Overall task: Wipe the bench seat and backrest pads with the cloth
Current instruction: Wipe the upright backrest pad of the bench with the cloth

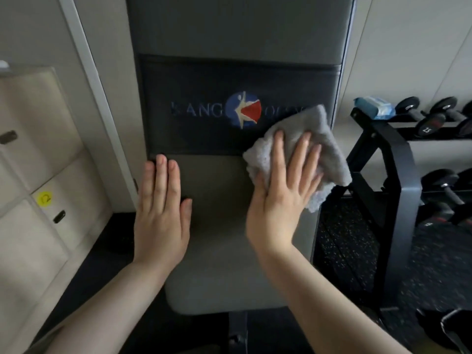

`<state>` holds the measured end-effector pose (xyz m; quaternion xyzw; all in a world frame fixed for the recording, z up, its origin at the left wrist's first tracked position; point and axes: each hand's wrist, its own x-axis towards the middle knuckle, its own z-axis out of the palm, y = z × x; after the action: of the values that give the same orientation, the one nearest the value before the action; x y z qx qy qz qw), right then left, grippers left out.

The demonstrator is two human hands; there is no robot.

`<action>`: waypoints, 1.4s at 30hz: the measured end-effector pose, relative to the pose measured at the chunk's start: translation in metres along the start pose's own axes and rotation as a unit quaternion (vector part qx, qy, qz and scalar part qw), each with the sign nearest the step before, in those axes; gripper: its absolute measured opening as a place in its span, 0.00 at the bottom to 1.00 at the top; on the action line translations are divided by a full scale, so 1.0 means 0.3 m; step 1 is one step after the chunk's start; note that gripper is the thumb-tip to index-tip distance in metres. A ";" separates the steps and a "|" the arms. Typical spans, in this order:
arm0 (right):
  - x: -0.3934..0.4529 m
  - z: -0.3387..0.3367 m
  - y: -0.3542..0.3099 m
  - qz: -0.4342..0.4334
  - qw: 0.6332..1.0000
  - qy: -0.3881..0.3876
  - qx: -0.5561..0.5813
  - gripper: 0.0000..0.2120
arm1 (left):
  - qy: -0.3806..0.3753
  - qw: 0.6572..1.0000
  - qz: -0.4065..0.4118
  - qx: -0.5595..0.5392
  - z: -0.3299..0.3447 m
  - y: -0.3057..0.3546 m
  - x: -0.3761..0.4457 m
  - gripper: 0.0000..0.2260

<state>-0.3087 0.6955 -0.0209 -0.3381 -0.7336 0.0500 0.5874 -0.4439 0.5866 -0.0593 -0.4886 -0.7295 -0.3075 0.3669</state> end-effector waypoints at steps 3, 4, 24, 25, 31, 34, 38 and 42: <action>-0.186 0.053 0.011 -0.203 0.969 -0.131 -0.048 0.29 | 0.011 1.000 0.011 -0.010 0.002 -0.011 0.007 0.29; -0.239 0.045 0.051 -0.270 0.945 -0.168 -0.082 0.30 | 0.010 1.000 0.018 -0.009 -0.001 -0.023 0.007 0.28; -0.129 0.017 0.071 -0.273 0.951 -0.102 -0.098 0.29 | -0.016 0.989 0.137 0.059 -0.015 -0.135 0.029 0.26; -0.132 0.041 0.030 -0.224 0.968 -0.081 -0.078 0.28 | -0.016 0.989 0.138 0.056 -0.016 -0.134 0.030 0.26; -0.409 0.146 0.042 -0.318 0.926 -0.172 -0.111 0.33 | -0.001 0.991 0.130 0.043 -0.013 -0.136 0.036 0.24; -0.377 0.086 0.177 -0.493 0.821 -0.223 -0.180 0.35 | -0.013 0.989 0.139 0.057 -0.024 -0.127 0.031 0.25; -0.355 0.088 0.086 -0.333 0.919 -0.169 -0.128 0.32 | 0.002 0.995 0.088 0.039 -0.020 -0.079 0.017 0.23; -0.509 0.167 -0.004 -0.260 0.939 -0.205 -0.095 0.32 | -0.017 0.991 0.120 0.048 -0.013 -0.111 -0.056 0.23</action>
<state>-0.3417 0.6261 -0.1619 -0.1728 -0.9016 -0.1063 0.3820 -0.4699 0.5642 -0.0742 -0.5595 -0.6856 -0.2173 0.4119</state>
